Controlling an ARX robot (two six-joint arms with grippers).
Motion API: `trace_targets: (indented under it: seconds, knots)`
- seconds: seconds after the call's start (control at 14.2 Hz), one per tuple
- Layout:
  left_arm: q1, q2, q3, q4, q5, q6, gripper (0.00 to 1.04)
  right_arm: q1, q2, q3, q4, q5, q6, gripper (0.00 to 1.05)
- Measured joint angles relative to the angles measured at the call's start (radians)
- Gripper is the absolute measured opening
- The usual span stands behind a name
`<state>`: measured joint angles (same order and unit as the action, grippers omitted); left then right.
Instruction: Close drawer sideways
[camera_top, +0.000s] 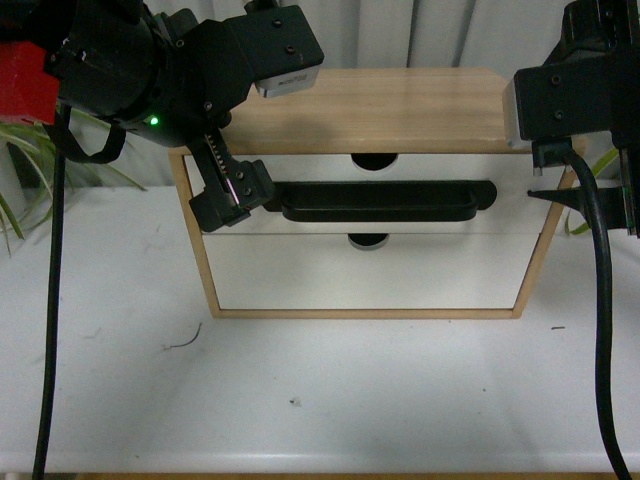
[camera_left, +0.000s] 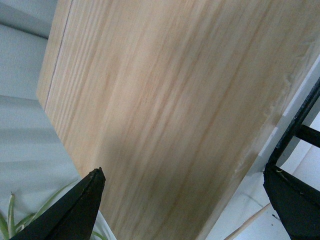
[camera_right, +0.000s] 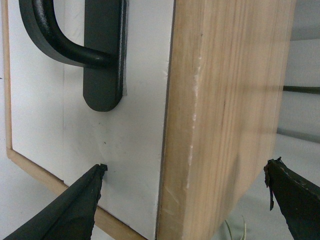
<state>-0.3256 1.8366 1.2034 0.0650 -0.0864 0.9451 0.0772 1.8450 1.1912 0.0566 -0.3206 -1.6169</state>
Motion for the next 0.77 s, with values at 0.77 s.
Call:
trace_targets:
  seconds: [0.77]
  knots:
    - [-0.017, -0.017, -0.023, -0.026, 0.006, -0.021, 0.98, 0.000, -0.037, -0.019, -0.010, 0.001, 0.070, 0.98]
